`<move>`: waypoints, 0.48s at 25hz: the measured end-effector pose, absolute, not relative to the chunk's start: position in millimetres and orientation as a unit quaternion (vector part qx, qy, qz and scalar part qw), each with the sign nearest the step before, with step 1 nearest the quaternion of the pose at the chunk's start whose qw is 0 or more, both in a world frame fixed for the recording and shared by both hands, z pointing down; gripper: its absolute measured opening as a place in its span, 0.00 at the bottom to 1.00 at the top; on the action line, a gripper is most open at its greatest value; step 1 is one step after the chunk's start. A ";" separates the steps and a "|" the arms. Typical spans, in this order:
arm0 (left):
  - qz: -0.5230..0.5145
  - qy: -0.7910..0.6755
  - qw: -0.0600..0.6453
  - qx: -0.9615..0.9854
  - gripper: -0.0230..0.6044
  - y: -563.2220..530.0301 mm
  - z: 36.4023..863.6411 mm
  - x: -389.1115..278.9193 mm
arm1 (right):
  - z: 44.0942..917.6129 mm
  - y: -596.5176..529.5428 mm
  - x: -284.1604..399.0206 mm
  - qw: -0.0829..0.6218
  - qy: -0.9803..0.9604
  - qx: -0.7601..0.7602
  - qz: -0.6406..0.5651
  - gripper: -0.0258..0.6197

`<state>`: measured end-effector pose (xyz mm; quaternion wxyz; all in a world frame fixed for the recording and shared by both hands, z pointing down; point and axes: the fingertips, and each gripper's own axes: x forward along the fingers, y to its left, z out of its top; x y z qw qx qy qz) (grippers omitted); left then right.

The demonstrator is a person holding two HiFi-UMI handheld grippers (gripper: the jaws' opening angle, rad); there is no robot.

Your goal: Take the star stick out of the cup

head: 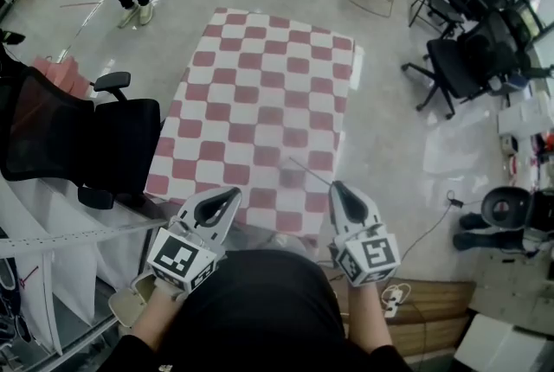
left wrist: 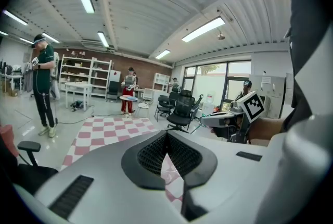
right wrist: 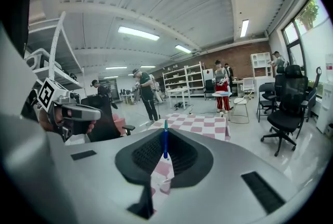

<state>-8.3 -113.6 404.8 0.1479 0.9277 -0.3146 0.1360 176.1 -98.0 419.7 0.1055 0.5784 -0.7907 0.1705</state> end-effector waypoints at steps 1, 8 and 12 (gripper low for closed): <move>0.134 -0.310 0.146 0.930 0.10 -116.7 402.6 -7.0 | 411.6 -97.2 178.6 0.101 -0.787 0.585 0.165 0.09; 0.122 -0.271 0.135 0.945 0.10 -134.6 393.7 6.2 | 362.6 -81.1 194.7 0.069 -0.762 0.632 0.125 0.09; 0.119 -0.244 0.126 0.954 0.10 -140.7 390.3 17.6 | 343.5 -67.0 204.8 0.062 -0.743 0.659 0.101 0.09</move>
